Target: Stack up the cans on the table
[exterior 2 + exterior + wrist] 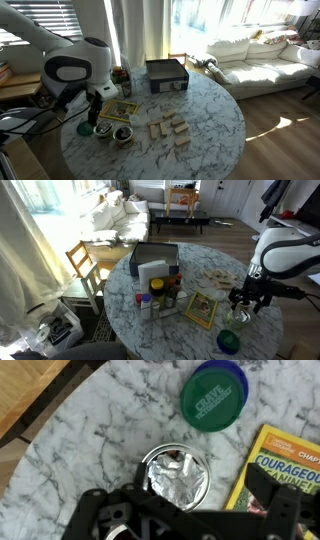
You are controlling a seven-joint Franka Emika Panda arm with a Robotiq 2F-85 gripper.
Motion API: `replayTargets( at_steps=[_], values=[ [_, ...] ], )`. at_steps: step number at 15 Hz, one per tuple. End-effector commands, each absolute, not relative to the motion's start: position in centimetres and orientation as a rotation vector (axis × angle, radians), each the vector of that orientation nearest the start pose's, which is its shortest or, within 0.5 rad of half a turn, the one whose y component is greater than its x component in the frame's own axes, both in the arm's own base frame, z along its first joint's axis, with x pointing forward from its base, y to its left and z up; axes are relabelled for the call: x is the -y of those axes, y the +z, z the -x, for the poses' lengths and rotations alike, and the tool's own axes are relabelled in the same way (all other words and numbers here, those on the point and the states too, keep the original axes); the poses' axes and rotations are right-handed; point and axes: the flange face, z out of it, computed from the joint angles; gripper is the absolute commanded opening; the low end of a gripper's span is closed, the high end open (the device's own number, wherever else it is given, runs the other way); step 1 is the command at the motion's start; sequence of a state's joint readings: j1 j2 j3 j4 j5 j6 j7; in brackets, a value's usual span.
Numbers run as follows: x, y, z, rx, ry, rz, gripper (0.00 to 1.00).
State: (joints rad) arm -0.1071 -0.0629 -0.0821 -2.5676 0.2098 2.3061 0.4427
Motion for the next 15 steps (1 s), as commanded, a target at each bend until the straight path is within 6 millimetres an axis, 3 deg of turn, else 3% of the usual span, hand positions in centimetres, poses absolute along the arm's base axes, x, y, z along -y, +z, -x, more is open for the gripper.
replayTargets(
  at_steps=[1, 8, 10, 11, 15],
  values=[
    [6.1, 25.1, -41.8, -1.125, 0.337, 2.711, 1.00],
    [5.8, 21.8, -42.8, -1.020, 0.154, 2.795, 0.93],
    [5.8, 21.2, -43.1, -1.006, 0.100, 2.815, 0.68],
    [5.8, 21.0, -43.2, -0.997, 0.080, 2.825, 0.65],
    [6.2, 20.8, -43.4, -0.990, 0.038, 2.858, 0.33]
  ],
)
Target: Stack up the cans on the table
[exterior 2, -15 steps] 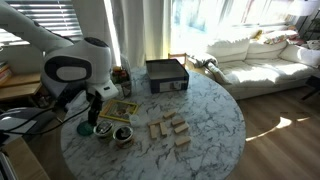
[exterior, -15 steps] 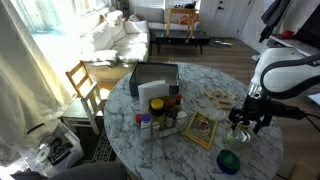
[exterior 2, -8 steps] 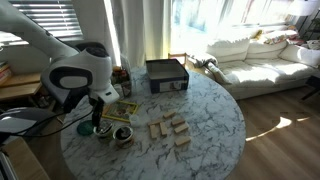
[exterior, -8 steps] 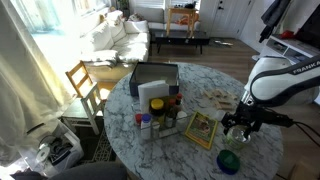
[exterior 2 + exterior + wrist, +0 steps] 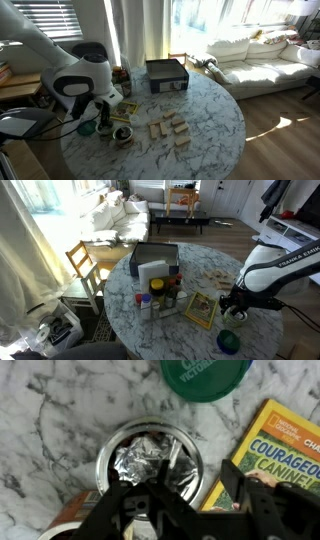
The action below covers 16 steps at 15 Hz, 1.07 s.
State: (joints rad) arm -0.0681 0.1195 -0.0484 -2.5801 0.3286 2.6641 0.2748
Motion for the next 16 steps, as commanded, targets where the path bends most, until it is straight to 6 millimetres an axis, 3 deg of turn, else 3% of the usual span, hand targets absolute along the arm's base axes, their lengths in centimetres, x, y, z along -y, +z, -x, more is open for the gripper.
replayTargets(
  at_steps=[1, 4, 11, 16],
  values=[
    [6.5, 21.0, -43.5, -0.994, 0.034, 2.862, 0.26],
    [7.0, 22.1, -43.5, -0.988, 0.040, 2.887, 0.03],
    [7.1, 25.7, -43.4, -0.940, 0.179, 2.946, 0.03],
    [7.3, 31.3, -43.7, -0.880, 0.234, 3.007, 0.03]
  ],
)
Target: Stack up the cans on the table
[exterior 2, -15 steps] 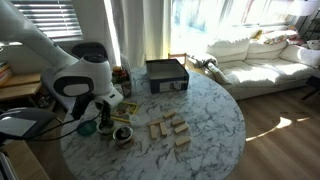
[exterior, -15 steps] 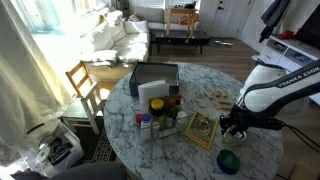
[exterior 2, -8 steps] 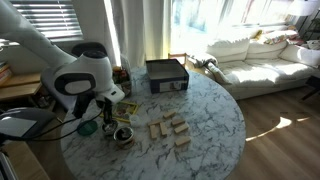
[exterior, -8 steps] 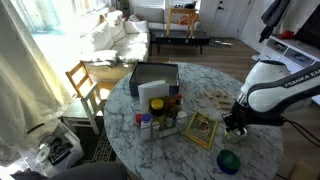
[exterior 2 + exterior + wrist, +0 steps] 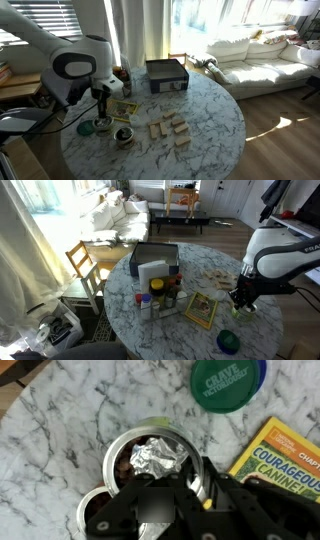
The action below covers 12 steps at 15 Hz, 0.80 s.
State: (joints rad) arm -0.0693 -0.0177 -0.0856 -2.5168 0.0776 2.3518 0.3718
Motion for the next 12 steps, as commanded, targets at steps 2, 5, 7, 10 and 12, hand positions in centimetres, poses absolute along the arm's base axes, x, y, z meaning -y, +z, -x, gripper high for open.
replayTargets(
  at_steps=[2, 5, 7, 10, 12],
  values=[
    [8.5, 33.5, -44.8, -0.857, 0.154, 3.044, 0.03],
    [10.8, 34.2, -46.4, -0.872, 0.045, 3.068, 0.03],
    [12.0, 33.3, -46.7, -0.906, 0.044, 3.054, 0.03],
    [12.9, 31.6, -46.5, -0.951, 0.071, 3.039, 0.03],
    [13.2, 30.6, -46.3, -0.969, 0.093, 3.027, 0.03]
  ],
)
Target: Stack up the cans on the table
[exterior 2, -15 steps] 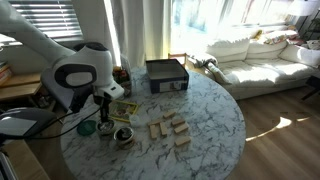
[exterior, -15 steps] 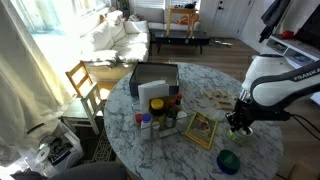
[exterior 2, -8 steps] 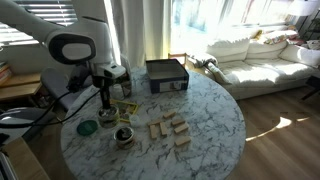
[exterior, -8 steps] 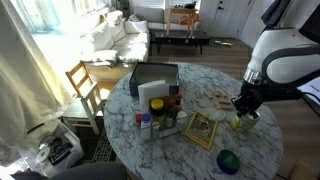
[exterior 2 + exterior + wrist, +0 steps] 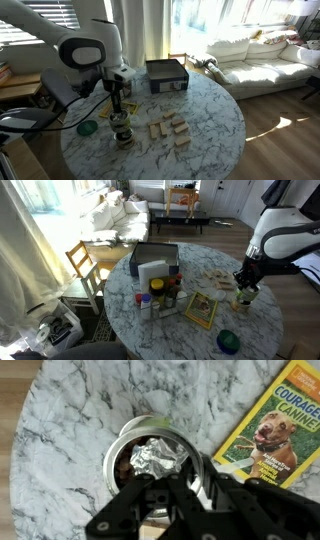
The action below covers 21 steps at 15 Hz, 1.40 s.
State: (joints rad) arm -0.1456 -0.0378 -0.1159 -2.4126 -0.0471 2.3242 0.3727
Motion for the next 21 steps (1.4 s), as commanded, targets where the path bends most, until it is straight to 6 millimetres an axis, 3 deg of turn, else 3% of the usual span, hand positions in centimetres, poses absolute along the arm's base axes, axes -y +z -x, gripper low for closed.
replayTargets(
  at_steps=[1, 12, 21],
  values=[
    [13.3, 30.1, -46.2, -0.977, 0.099, 3.026, 0.03],
    [14.2, 27.6, -46.2, -1.018, 0.054, 3.025, 0.03],
    [14.0, 28.1, -45.7, -1.116, 0.087, 3.007, 0.03]
  ],
)
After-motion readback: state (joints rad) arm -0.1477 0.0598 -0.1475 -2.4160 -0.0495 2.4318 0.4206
